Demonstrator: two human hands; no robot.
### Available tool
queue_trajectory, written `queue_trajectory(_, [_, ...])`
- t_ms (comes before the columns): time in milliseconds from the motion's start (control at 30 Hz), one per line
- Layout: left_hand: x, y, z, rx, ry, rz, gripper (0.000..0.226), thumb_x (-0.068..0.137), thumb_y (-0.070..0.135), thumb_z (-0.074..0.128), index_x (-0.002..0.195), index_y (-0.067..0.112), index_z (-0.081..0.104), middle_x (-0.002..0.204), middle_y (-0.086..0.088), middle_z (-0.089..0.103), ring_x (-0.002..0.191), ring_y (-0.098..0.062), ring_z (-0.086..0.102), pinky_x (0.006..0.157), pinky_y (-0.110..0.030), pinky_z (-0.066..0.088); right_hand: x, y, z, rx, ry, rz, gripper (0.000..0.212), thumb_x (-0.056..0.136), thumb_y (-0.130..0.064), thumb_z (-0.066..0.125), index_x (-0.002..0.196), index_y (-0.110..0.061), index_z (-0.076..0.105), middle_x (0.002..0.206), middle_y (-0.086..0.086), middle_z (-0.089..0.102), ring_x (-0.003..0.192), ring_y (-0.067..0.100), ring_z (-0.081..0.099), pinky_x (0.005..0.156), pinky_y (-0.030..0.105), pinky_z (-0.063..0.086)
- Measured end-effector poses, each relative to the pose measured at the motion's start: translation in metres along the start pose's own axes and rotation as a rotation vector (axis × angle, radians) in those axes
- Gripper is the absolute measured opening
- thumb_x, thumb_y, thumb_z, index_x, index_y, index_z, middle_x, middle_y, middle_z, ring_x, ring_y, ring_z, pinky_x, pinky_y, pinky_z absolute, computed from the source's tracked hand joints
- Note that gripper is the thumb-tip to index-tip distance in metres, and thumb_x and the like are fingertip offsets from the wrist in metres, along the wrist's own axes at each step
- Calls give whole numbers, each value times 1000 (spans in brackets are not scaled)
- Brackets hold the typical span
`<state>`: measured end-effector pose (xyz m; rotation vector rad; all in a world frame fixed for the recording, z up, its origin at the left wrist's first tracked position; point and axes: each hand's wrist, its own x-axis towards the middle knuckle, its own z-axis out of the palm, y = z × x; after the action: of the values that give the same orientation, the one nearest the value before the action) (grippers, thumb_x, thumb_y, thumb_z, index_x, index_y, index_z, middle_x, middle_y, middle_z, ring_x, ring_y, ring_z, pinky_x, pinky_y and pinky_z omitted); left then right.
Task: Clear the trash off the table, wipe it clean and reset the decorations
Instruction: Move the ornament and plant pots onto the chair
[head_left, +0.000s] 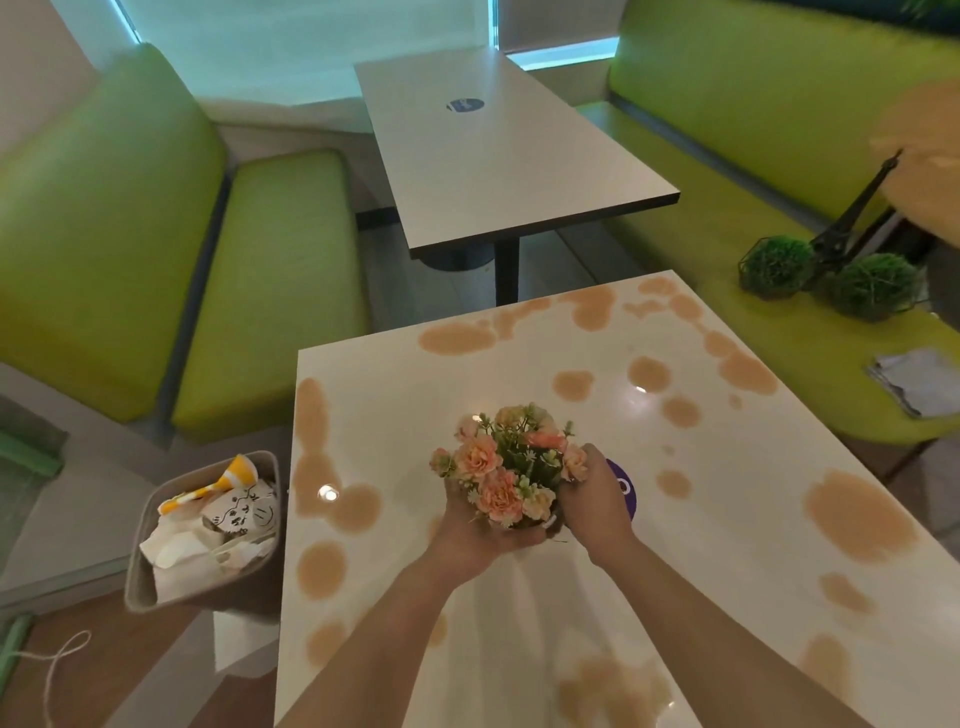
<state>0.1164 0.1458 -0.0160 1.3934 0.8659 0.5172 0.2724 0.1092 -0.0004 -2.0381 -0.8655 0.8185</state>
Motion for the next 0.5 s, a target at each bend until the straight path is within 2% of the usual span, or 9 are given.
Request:
queue_trajectory(33, [2,-2,-1,-28,18,12,87,71,-24,70,138,2,21,125,-14,58,107,-3,65,81,-13,52,1,7,2,35,-34,-10,17,82,-10,51,97,-17,54,88,3,65,79,23,63,69,48,55])
queue_trajectory(100, [4,-8,-4,-87,80,13,96,67,-19,77,140,5,18,130,-23,55,116,-23,62,85,-26,55,0,12,3,44,-108,-26,27,82,-17,48,107,-20,57,91,2,68,80,22,67,71,50,56])
queue_trajectory(133, [6,-11,-4,-92,83,-1,95,65,-16,80,138,6,23,129,-23,57,116,-28,61,86,-31,55,0,15,3,33,-153,-27,27,86,-16,47,110,-18,58,90,5,68,80,23,66,72,49,56])
queue_trajectory(200, [5,-11,-3,-107,90,-21,81,64,-15,80,131,3,38,120,-21,63,109,-31,64,83,-37,56,-8,9,-1,-5,-220,-36,23,95,-9,43,110,-10,60,88,10,65,78,27,63,72,42,55])
queue_trajectory(267, [2,-8,-1,-116,92,-17,69,62,-16,81,123,-8,50,115,-25,65,105,-37,65,79,-39,57,-16,7,-4,31,-252,-11,23,100,-8,40,111,-12,60,94,10,65,84,27,63,72,35,55])
queue_trajectory(333, [1,-10,0,-117,124,-9,59,60,-15,83,114,-10,59,109,-24,68,102,-37,67,76,-39,57,-24,4,-6,72,-282,20,25,103,-12,39,122,-14,54,101,7,60,93,26,62,77,31,52])
queue_trajectory(400, [-3,-5,2,-78,173,-4,59,59,-13,85,112,-10,60,104,-20,71,97,-31,70,73,-40,59,-24,8,-5,92,-290,13,31,103,-13,39,134,-17,46,105,4,56,94,22,57,80,31,47])
queue_trajectory(467, [-5,2,4,-44,162,-24,66,55,2,93,113,-4,63,108,-18,71,101,-34,68,78,-48,58,-24,13,-7,153,-283,25,32,103,-16,41,134,-24,43,106,2,60,85,18,59,70,26,48])
queue_trajectory(500, [-6,6,5,-3,158,-38,68,54,7,94,114,1,64,110,-15,71,104,-32,68,79,-44,58,-23,14,-8,196,-274,43,30,103,-18,43,132,-23,47,104,1,63,80,16,60,65,24,48])
